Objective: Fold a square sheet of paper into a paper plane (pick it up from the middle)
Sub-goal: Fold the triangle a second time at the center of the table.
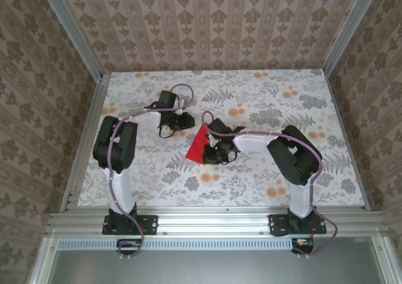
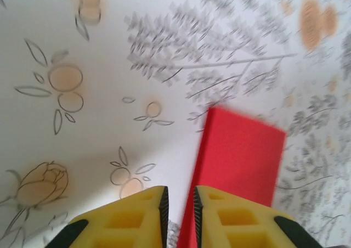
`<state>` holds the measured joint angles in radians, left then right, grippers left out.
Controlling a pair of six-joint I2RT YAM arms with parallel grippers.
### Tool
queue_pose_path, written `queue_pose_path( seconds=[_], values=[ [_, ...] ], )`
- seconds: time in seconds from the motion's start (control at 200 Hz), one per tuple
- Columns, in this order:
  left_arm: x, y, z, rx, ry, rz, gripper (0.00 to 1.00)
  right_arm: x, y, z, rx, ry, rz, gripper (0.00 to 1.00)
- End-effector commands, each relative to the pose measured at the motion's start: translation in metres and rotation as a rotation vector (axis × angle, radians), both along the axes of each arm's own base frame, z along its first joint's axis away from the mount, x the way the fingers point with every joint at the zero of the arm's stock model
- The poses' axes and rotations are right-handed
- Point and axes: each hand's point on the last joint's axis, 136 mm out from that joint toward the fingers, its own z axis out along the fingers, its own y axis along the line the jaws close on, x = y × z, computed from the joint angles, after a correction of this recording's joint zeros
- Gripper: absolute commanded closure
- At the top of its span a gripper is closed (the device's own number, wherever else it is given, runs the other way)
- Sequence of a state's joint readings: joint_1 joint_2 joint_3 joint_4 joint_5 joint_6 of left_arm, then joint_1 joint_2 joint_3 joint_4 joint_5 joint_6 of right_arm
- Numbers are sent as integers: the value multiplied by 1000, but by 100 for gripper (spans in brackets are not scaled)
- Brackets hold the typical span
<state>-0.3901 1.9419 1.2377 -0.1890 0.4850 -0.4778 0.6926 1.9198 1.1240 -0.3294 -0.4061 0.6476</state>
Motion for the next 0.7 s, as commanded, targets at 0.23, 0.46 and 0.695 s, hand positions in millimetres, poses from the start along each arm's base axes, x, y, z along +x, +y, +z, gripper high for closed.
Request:
queue_pose_path(
  seconds=[0.23,0.46,0.695],
  values=[
    [-31,23,36,-60,-62,122,74,-35,-56,12,-89,29,283,90],
    [-63,25,40,-84,-60,133,73,1,-34,61,35,-149,152,81],
    [-101,-6,36,-137,-25,20,75,18,-27,60,108,-174,-14,78]
  ],
)
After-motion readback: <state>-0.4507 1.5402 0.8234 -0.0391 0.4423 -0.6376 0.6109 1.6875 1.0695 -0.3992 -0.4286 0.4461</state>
